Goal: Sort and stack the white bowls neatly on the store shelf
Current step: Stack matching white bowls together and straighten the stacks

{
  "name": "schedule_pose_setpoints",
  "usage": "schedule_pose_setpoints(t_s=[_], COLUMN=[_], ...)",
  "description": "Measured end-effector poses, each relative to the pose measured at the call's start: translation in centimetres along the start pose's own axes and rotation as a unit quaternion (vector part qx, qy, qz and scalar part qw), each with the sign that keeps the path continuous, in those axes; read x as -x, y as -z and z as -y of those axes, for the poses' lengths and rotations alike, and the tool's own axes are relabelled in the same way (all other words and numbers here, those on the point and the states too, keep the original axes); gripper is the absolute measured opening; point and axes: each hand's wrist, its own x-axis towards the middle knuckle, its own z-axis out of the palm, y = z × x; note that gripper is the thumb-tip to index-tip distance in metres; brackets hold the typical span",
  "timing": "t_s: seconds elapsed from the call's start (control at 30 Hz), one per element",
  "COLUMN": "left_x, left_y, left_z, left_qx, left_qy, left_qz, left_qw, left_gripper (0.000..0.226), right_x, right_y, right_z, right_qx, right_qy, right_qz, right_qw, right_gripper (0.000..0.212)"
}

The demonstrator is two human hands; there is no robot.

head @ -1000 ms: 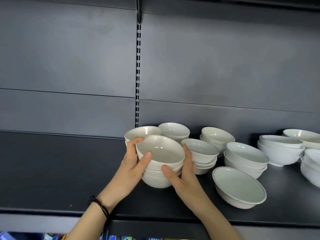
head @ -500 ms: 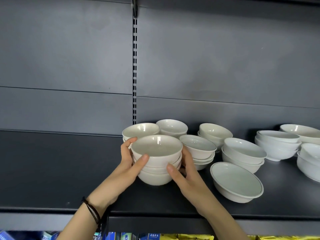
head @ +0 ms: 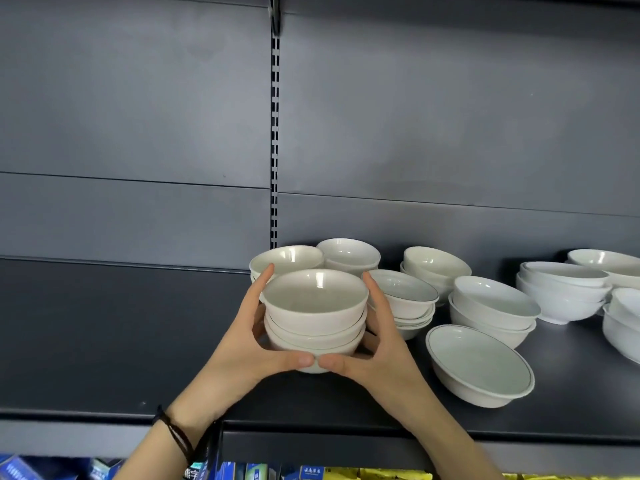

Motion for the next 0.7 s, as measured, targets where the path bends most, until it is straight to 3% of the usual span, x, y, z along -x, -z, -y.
schedule_pose_setpoints(t_s=[0.17, 0.37, 0.53, 0.63, 0.7], left_x=[-0.9, -4.8, -8.5, -9.9, -10.5], left_y=[1.2, 2.7, 4.6, 5.4, 5.8], left_z=[-2.3, -4.8, -3.5, -2.4, -1.7], left_qx=[-0.011, -0.025, -0.012, -0.008, 0.001], left_qy=[-0.015, -0.048, -0.037, -0.042, -0.045], left_qz=[-0.049, -0.063, -0.064, -0.057, -0.05], left_qw=[0.999, 0.997, 0.997, 0.997, 0.998], left_gripper=[0.116, 0.085, 0.079, 0.083, 0.099], right_x=[-1.9, -6.7, -10.8, -12.7, -13.5], right_y=[-0.9, -1.3, -1.7, -2.0, -2.1], right_z=[2.1, 4.9, 4.3, 3.1, 2.2], right_qx=[-0.036, -0.049, -0.053, -0.039, -0.032], right_qy=[0.03, 0.069, 0.063, 0.061, 0.057], right_qz=[-0.011, -0.021, -0.028, -0.04, -0.039], right_qw=[0.999, 0.996, 0.996, 0.997, 0.997], right_gripper=[0.108, 0.104, 0.101, 0.101, 0.102])
